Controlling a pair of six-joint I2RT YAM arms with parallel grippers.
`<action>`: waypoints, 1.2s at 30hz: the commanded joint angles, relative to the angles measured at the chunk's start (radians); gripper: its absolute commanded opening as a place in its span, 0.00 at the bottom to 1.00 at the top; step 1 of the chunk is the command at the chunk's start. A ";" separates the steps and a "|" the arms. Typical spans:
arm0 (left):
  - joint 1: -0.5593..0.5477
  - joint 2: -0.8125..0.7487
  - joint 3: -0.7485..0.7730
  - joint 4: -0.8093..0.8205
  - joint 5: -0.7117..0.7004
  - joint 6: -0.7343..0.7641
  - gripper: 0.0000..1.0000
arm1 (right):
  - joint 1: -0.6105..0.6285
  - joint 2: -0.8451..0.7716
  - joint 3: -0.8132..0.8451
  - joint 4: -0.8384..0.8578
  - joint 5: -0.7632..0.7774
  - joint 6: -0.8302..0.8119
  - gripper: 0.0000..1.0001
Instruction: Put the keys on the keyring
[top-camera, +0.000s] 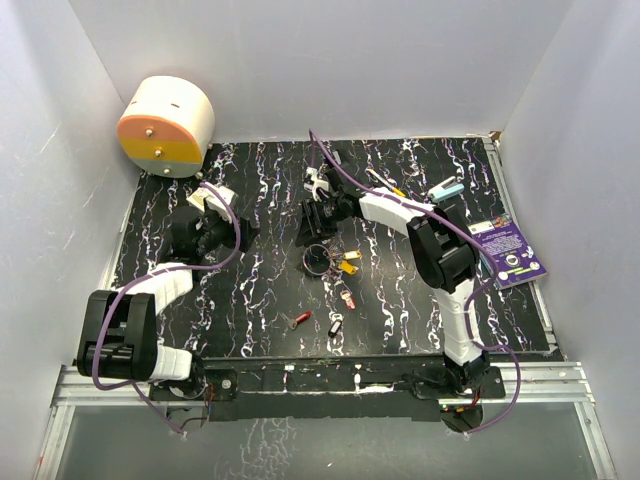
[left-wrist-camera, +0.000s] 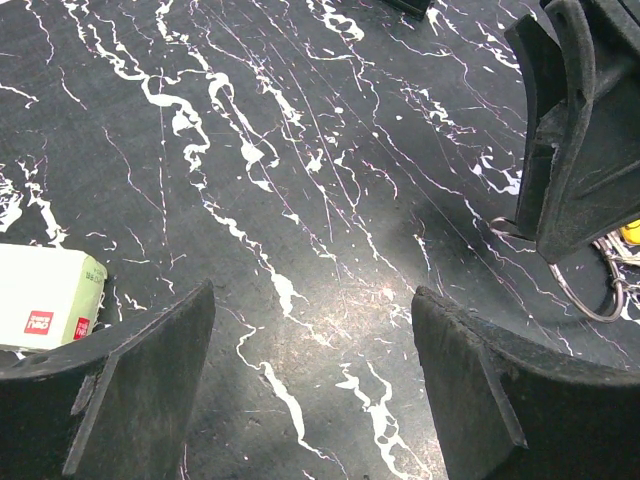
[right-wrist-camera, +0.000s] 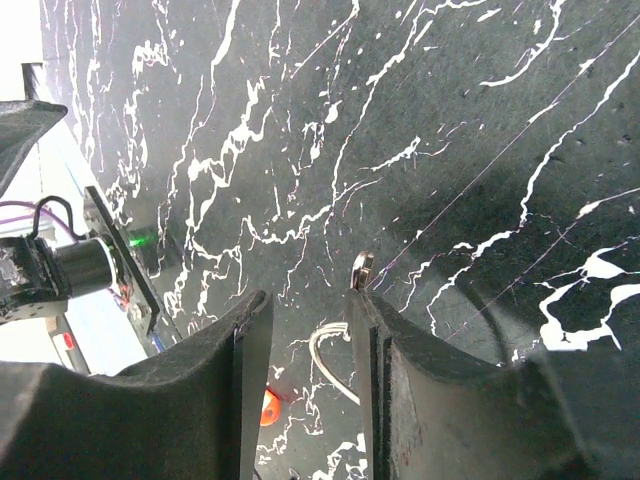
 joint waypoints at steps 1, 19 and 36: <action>0.008 -0.006 0.002 0.011 0.031 -0.005 0.78 | -0.005 -0.011 0.026 0.023 -0.057 -0.002 0.41; 0.006 0.101 -0.012 0.130 0.278 -0.048 0.79 | -0.012 -0.030 0.012 0.047 -0.323 -0.068 0.58; -0.099 0.346 0.056 0.379 0.476 -0.139 0.63 | -0.012 -0.051 -0.050 0.063 -0.381 -0.102 0.55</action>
